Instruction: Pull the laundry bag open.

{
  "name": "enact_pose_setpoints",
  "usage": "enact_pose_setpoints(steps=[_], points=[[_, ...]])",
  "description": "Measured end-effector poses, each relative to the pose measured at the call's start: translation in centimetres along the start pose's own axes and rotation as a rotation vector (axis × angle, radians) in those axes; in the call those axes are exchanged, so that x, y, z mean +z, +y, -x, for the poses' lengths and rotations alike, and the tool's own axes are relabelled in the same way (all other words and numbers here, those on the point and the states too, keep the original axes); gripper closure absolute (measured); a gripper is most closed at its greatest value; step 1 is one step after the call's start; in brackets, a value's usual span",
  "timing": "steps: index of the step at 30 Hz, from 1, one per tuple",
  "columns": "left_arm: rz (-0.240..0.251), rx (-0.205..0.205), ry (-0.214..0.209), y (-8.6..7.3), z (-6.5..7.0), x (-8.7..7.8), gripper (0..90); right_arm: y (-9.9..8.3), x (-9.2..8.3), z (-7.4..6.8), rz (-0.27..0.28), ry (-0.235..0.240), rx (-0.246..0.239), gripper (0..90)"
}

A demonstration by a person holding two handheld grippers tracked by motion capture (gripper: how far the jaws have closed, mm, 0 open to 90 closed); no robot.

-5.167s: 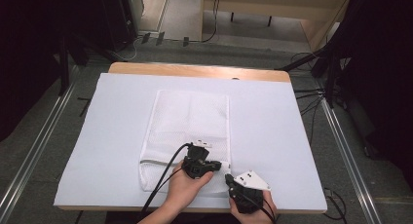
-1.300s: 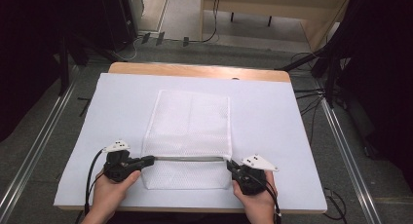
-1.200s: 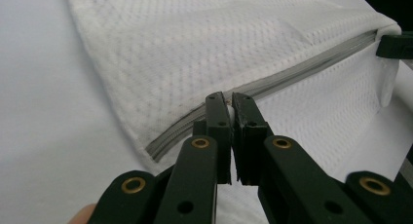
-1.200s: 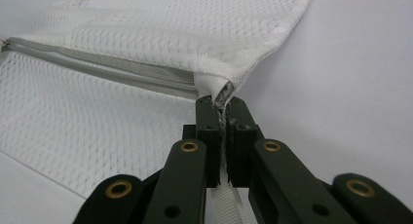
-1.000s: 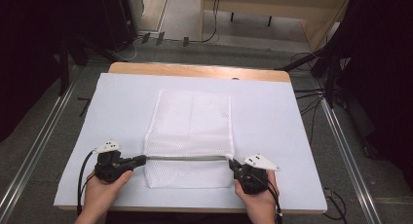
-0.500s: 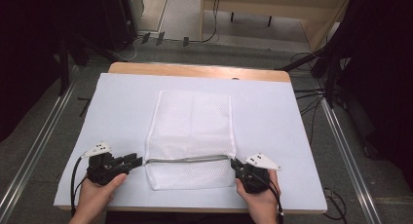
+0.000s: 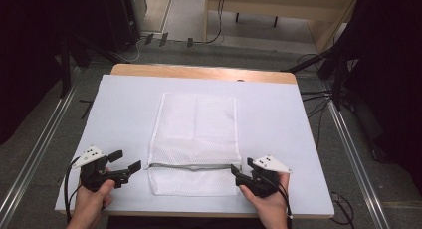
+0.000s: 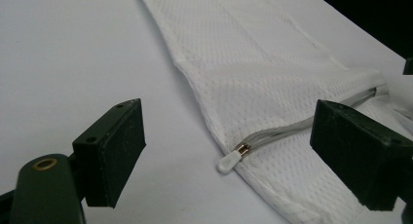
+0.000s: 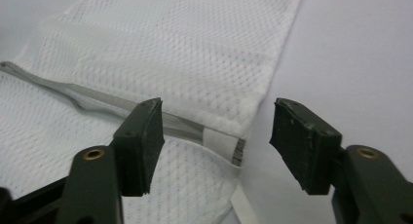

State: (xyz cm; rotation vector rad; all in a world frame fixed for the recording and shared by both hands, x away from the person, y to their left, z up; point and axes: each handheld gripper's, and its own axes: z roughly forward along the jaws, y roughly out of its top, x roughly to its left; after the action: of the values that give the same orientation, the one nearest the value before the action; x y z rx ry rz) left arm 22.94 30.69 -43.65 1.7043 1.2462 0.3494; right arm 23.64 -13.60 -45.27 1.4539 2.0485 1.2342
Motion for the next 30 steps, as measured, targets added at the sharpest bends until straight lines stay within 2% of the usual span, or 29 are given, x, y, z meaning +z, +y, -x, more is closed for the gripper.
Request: enact_pose_setpoints(steps=[6, 9, 10, 12, 14, 16, 17, 19, 20, 26, 30], points=[[0.043, -0.026, 0.007, -0.1, -1.1, -0.6, 13.3, 0.1, -1.2, 1.7, 0.046, -0.02, 0.016, 28.6], [0.042, -0.03, 0.043, -0.2, -1.6, -0.6, 13.4, 0.2, -1.9, 2.7, 0.072, -0.047, 0.023, 27.0], [0.034, -0.02, 0.076, -0.2, -1.9, -0.5, 13.5, 0.2, -2.3, 3.5, 0.086, -0.089, 0.025, 26.1], [0.033, -0.015, 0.09, -0.2, -2.0, -0.5, 13.5, 0.1, -2.5, 3.8, 0.09, -0.102, 0.026, 26.1], [0.036, -0.014, 0.107, -0.2, -2.2, -0.5, 13.6, 0.0, -2.8, 4.7, 0.102, -0.117, 0.027, 25.9], [0.044, -0.003, 0.109, -0.2, -2.4, -0.7, 13.3, -0.1, -3.4, 6.2, 0.112, -0.123, 0.048, 24.4], [0.047, 0.001, 0.113, -0.2, -2.5, -0.8, 13.3, -0.1, -3.4, 6.2, 0.112, -0.123, 0.048, 24.4], [0.056, 0.01, 0.117, -0.1, -2.7, -1.0, 12.8, -0.2, -3.8, 7.3, 0.12, -0.131, 0.066, 24.6], [0.062, 0.011, 0.12, 0.0, -2.9, -1.2, 12.8, -0.2, -3.8, 7.3, 0.12, -0.131, 0.066, 24.6], [0.091, -0.01, 0.103, 0.1, -4.1, -2.1, 10.3, -0.8, -4.3, 9.3, 0.11, -0.137, 0.075, 24.5], [0.099, -0.017, 0.114, 0.2, -4.6, -2.4, 2.2, -1.1, -4.2, 10.4, 0.095, -0.163, 0.096, 24.2]])
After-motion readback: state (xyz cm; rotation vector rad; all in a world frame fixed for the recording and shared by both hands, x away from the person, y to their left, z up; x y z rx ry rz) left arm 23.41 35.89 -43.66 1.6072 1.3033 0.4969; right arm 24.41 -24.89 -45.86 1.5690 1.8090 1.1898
